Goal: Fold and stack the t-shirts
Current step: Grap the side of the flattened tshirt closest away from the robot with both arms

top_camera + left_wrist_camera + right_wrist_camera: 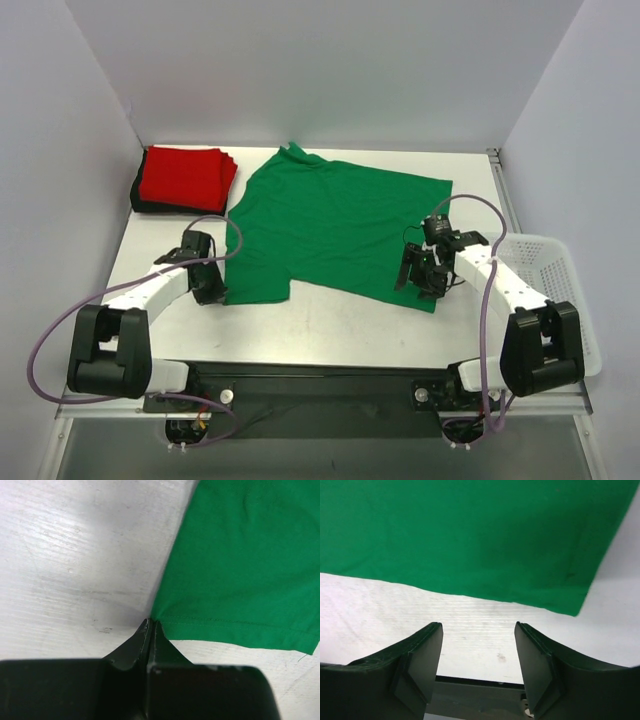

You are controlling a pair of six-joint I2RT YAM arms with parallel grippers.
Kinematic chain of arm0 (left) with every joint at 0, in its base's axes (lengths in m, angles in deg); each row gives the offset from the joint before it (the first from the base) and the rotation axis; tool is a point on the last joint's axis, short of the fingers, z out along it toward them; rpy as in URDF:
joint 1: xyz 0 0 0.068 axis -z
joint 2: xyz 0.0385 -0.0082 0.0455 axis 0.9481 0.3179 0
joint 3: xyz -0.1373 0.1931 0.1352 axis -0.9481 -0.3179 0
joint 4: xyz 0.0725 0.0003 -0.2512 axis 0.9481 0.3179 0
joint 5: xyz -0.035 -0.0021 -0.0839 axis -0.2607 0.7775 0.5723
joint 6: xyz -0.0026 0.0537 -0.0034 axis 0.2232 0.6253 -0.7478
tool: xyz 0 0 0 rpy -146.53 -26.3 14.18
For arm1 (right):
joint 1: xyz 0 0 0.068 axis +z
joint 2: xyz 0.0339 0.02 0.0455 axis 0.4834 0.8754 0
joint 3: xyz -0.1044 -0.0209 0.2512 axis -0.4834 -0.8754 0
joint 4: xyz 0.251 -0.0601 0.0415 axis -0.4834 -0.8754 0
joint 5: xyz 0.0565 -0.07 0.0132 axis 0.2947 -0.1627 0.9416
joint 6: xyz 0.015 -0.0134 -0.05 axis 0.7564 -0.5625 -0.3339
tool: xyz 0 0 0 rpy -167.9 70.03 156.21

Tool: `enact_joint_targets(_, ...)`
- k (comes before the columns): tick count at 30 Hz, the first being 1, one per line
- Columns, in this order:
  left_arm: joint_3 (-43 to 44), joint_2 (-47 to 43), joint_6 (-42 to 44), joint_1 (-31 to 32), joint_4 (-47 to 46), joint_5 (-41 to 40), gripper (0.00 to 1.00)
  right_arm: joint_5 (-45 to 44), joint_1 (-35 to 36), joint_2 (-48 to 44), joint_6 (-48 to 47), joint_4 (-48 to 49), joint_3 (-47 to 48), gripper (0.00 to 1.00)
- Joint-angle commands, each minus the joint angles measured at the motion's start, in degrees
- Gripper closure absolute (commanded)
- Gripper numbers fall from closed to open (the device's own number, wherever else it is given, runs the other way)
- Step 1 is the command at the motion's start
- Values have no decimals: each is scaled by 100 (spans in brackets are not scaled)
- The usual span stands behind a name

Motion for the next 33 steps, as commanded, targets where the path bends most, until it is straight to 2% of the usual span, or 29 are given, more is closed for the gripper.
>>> enact_joint_targets(1, 169, -208, 131, -85, 267, -108, 100, -582, -21, -223, 33, -478, -225, 42)
enact_joint_targets(9, 133, -542, 96, -234, 364, -179, 100, -995, -91, -302, 218, -540, -577, 60)
enact_joint_targets(19, 151, -621, 122, -358, 382, -135, 100, -1303, -354, -250, 201, -505, -718, 60)
enact_joint_targets(33, 142, -639, 139, -358, 364, -73, 100, -1304, -372, 181, 210, -171, -841, 65)
